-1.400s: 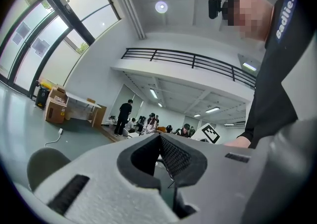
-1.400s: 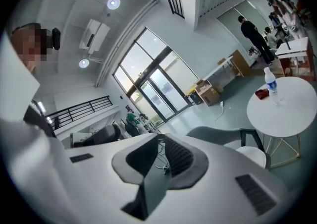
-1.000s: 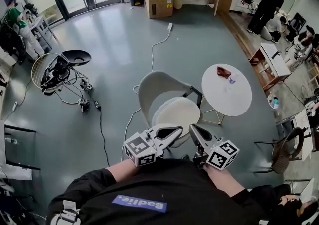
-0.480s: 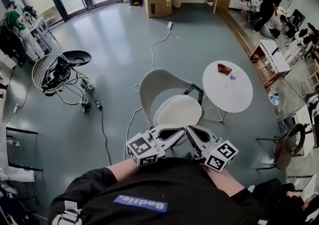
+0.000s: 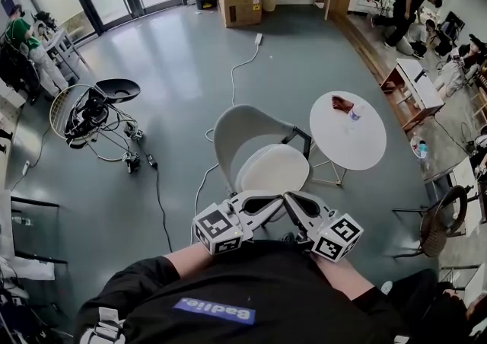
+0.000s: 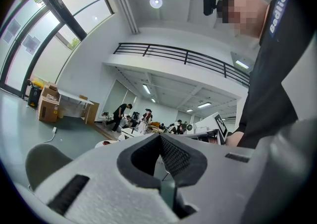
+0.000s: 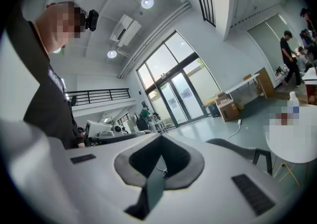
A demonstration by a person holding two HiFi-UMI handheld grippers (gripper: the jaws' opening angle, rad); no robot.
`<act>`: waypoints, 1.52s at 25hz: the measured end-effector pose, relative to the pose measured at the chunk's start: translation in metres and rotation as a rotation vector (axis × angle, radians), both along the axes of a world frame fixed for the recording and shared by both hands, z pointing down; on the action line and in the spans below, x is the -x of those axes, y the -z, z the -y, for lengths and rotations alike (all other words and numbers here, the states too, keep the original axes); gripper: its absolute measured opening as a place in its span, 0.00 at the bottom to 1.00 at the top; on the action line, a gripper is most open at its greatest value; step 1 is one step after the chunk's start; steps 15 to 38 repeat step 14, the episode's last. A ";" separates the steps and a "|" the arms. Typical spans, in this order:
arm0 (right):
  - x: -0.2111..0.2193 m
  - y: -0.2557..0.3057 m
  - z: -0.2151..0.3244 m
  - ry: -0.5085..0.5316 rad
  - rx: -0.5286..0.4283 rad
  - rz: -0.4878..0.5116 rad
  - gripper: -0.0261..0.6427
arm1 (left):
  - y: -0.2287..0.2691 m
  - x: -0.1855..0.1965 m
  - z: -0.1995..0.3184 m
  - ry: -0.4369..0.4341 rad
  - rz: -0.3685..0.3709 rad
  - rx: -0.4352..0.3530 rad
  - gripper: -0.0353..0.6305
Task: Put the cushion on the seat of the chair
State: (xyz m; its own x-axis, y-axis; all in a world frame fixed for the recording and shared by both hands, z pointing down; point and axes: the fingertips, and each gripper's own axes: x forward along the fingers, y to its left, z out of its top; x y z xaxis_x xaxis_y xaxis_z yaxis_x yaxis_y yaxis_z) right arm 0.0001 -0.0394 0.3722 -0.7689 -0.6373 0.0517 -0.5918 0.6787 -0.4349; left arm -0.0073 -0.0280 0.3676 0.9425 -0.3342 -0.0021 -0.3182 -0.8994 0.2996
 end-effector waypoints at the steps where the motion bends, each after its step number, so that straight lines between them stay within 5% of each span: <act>1: 0.000 0.000 0.000 -0.001 0.001 0.000 0.08 | 0.000 0.000 0.000 -0.001 0.000 0.000 0.08; 38: 0.006 0.001 -0.005 -0.013 0.015 0.007 0.08 | 0.004 0.007 -0.005 -0.013 0.001 0.000 0.08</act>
